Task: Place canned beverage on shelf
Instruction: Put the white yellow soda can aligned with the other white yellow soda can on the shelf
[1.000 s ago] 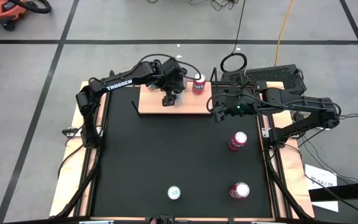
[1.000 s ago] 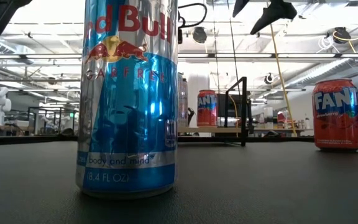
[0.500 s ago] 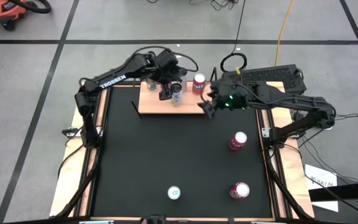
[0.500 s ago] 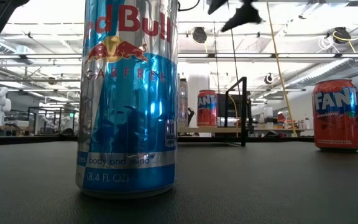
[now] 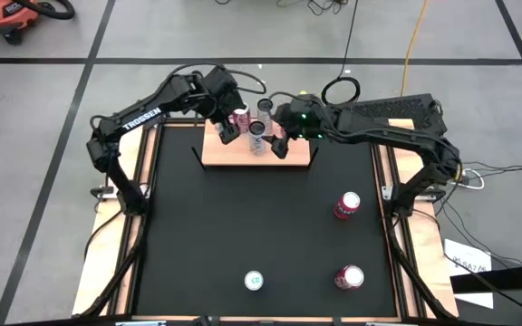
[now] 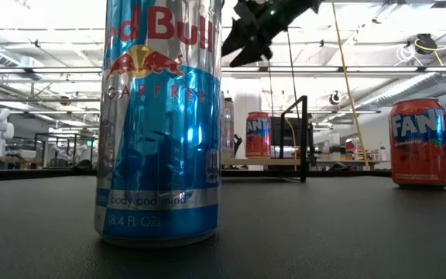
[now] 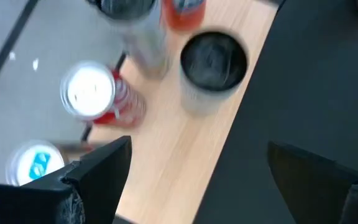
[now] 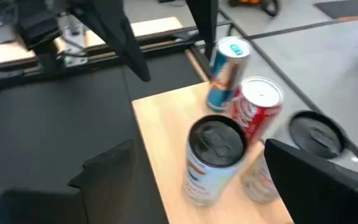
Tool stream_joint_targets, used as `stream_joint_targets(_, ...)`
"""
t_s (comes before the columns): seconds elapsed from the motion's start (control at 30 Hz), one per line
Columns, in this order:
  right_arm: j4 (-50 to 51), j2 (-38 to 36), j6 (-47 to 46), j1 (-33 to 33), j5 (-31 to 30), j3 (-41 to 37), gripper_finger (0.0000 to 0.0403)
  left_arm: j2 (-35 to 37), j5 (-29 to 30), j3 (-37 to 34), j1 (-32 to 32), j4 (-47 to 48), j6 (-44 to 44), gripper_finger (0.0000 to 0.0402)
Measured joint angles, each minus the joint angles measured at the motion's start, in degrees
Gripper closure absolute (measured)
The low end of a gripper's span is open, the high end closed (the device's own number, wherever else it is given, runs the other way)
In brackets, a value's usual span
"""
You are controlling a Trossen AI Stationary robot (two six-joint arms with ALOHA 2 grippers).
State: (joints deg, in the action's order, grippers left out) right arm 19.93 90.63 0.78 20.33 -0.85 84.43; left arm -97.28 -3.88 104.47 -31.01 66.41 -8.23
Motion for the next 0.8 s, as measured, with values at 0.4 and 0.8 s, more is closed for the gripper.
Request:
stream_joint_targets(0.4, 6.83, 13.67, 11.47, 4.97, 10.34, 15.26, 0.0041, 4.72, 1.14, -8.39, -0.19, -2.47, 1.99, 0.0036)
stream_joint_targets(0.8, 13.77, 20.96, 13.74, 7.53, 13.06, 21.24, 0.0041, 11.53, 2.03, -18.65, -0.52, -7.48, 6.05, 0.0036)
